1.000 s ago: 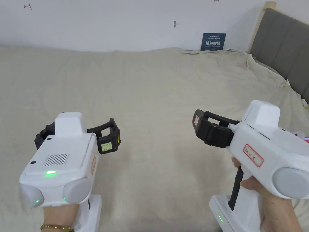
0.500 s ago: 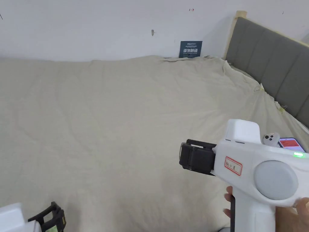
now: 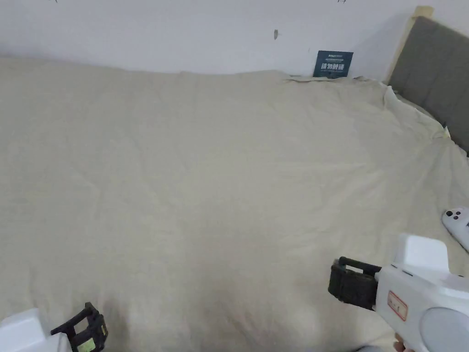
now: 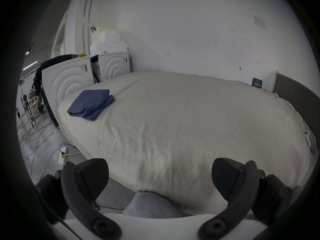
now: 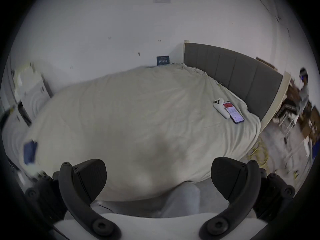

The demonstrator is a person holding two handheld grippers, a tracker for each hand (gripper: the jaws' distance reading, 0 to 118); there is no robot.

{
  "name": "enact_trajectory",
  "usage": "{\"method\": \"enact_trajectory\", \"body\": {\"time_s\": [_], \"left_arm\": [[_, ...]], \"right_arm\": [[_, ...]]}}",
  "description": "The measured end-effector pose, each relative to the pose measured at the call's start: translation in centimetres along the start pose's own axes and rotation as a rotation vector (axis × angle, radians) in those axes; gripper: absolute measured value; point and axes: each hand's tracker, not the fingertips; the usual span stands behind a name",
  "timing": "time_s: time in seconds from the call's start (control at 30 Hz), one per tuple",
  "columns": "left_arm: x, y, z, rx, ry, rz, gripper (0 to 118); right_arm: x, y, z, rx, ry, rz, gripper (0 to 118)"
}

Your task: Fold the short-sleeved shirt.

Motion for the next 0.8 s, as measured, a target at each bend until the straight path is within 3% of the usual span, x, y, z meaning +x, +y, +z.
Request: {"method": "enact_trajectory", "body": {"time_s": [0.1, 0.17, 0.23, 0.33, 0.37, 0.47, 0.53, 0.8], "left_arm": [[-0.3, 0.0, -0.1, 0.004, 0.015, 0.033, 118], [-0.3, 0.0, -0.2, -0.007, 0.005, 0.032, 118], [-0.1, 0.0, -0.4, -0.018, 0.005, 0.024, 118], [0.1, 0.0, -0.4, -0.023, -0.004, 0.012, 118], [0.2, -0.1, -0.4, -0.014, -0.008, 0.007, 118], [0.4, -0.3, 0.0, 0.007, -0.007, -0.003, 118], [0.2, -0.5, -0.1, 0.013, -0.008, -0.004, 118], [-0.3, -0.4, -0.5, -0.02, -0.023, 0.032, 118]], "right_arm": [[1.0, -3.6, -3.8, 0.086, -0.095, 0.017, 118], [0.9, -6.0, -5.2, 0.141, -0.206, 0.076, 118], [1.1, -8.4, -5.5, 0.257, -0.205, 0.082, 118], [1.2, -10.6, -5.4, 0.221, -0.165, 0.043, 118], [1.5, -10.7, -5.0, 0.247, -0.156, -0.011, 118], [2.5, -10.7, -4.1, 0.298, -0.223, -0.083, 118], [3.7, -11.2, -4.0, 0.302, -0.16, -0.166, 118], [5.0, -11.5, -3.9, 0.291, -0.167, -0.23, 118]]}}
